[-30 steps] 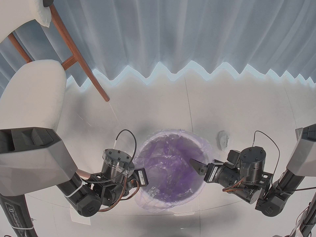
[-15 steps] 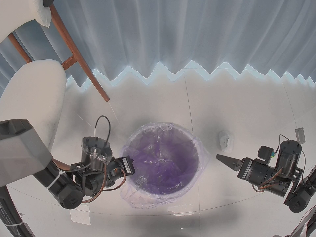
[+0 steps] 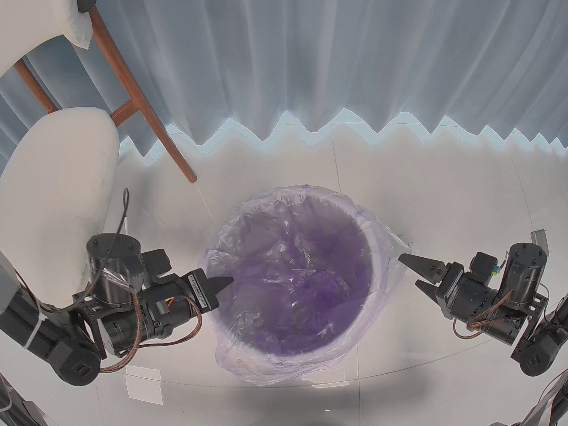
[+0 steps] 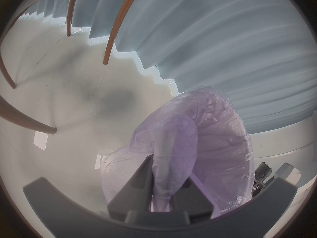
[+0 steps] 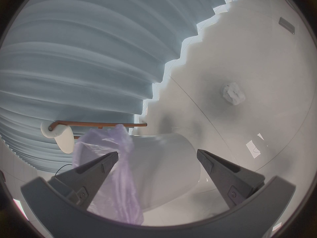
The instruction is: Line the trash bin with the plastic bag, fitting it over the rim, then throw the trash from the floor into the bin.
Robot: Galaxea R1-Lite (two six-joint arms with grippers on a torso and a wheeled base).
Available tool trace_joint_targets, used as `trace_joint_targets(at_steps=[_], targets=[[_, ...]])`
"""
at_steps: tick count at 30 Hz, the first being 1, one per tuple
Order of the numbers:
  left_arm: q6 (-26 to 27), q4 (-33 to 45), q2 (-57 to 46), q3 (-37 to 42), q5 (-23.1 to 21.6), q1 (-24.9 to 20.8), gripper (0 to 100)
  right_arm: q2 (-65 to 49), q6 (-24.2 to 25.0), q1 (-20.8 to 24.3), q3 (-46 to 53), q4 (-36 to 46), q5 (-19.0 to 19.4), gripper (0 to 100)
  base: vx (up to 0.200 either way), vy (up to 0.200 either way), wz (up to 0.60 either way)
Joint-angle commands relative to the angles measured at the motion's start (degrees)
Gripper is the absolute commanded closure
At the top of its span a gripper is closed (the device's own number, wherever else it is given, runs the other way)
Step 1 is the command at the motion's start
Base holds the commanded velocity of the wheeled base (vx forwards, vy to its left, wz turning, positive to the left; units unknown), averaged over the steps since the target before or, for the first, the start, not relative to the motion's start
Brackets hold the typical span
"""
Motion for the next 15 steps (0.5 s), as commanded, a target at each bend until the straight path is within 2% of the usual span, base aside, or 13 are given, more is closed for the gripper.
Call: trace_joint_targets(at_steps=[1,7,8,15], targets=[[-0.09,-0.15,-2.99,0.58,-0.06,-0.11,100,1.05,0.05,0.22,-0.58,-0.15,-0.01,0,0.0,0.0,0.0],[-0.09,-0.15,-3.08,0.85,-0.06,-1.08,100,1.58,0.05,0.66,-2.69,0.02,-0.01,0,0.0,0.0,0.0],[-0.09,-0.15,-3.08,0.85,0.02,-1.25,100,1.67,0.05,1.1,-2.69,0.02,-0.1,100,0.0,0.0,0.0],[0.0,-0.24,-3.6,1.37,0.02,-1.96,100,1.84,-0.04,1.45,-2.43,-0.15,-0.1,100,0.0,0.0,0.0]])
